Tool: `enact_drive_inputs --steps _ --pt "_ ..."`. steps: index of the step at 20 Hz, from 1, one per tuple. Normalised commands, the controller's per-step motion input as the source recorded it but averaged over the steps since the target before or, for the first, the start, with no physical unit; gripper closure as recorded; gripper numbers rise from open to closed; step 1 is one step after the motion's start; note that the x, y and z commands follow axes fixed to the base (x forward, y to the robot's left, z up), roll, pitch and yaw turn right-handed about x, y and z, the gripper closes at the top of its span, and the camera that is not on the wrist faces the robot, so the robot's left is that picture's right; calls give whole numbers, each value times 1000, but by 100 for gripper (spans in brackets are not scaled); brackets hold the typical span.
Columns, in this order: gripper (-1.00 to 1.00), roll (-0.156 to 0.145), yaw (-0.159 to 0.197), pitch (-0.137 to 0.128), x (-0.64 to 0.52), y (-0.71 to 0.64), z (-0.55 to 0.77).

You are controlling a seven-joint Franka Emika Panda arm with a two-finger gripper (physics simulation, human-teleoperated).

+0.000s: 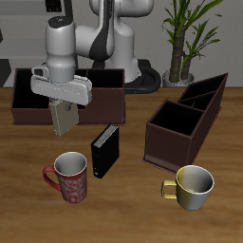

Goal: Place the yellow book into the back desk caddy's right compartment

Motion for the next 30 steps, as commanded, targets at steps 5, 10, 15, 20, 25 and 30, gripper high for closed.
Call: enact_drive_inputs --steps 5,10,15,20,25,30 --pt "100 4 66 -65 -182 104 614" --pt "100 -19 58 -56 -259 53 557" --pt "100 -34 46 -50 -305 -19 504" --pt "100 -37 47 -39 -380 23 460" --pt "100 -29 98 -34 -492 103 426" --pt "100 -26 54 -16 -316 136 229"
